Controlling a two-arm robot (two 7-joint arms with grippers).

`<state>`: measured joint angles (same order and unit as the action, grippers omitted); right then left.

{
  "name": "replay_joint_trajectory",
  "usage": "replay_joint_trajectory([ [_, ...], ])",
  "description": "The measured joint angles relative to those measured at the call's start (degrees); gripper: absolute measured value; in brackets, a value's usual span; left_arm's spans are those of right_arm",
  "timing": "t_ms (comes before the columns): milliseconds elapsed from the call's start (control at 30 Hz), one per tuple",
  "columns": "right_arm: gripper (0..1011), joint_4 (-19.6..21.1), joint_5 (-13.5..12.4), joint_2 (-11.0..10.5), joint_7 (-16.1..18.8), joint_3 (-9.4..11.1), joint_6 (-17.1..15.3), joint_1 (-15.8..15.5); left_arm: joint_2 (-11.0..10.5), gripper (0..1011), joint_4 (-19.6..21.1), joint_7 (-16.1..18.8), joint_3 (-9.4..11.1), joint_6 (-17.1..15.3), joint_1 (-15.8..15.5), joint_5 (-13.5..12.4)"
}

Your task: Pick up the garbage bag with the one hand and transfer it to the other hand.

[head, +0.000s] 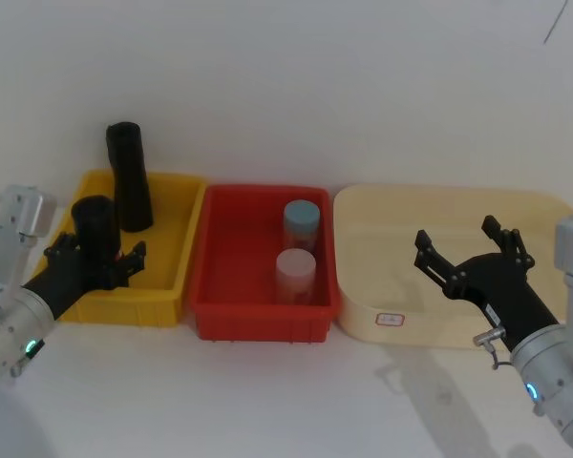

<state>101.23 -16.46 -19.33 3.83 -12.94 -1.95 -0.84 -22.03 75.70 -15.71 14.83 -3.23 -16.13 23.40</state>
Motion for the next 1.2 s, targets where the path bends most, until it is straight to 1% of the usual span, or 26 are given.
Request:
replay_joint_trajectory([
  [400,1001,0.00,0.00,0.00,0.00,0.00,0.00,0.00,0.61,1002,-0.90,1.31,-0.35,0.09,0.16,-1.37],
  [467,1001,0.00,0.00,0.00,0.00,0.00,0.00,0.00,0.67,973,-1.00,1.43,-0.40,0.07,0.17,-1.50],
  [700,1001,0.00,0.00,0.00,0.00,0.00,0.00,0.00,0.81,814,-1.20,1.71,-0.49,0.01,0.20,-1.78],
  [733,1001,0.00,0.00,0.00,0.00,0.00,0.00,0.00,0.81,776,-1.22,1.72,-0.50,0.00,0.21,-1.80],
  [767,1001,0.00,0.00,0.00,0.00,0.00,0.00,0.00,0.84,764,-1.25,1.75,-0.51,-0.01,0.21,-1.84],
  [800,1001,0.00,0.00,0.00,0.00,0.00,0.00,0.00,0.85,718,-1.26,1.76,-0.51,-0.02,0.22,-1.86],
  [833,1001,0.00,0.00,0.00,0.00,0.00,0.00,0.00,0.86,698,-1.27,1.77,-0.52,-0.02,0.22,-1.88],
  [867,1001,0.00,0.00,0.00,0.00,0.00,0.00,0.00,0.88,640,-1.29,1.80,-0.53,-0.03,0.23,-1.91],
  [900,1001,0.00,0.00,0.00,0.00,0.00,0.00,0.00,0.89,640,-1.30,1.82,-0.53,-0.03,0.23,-1.93],
  [1000,1001,0.00,0.00,0.00,0.00,0.00,0.00,0.00,0.90,544,-1.33,1.86,-0.55,-0.05,0.24,-1.97],
  [1200,1001,0.00,0.00,0.00,0.00,0.00,0.00,0.00,0.93,477,-1.37,1.92,-0.60,-0.08,0.25,-2.03],
])
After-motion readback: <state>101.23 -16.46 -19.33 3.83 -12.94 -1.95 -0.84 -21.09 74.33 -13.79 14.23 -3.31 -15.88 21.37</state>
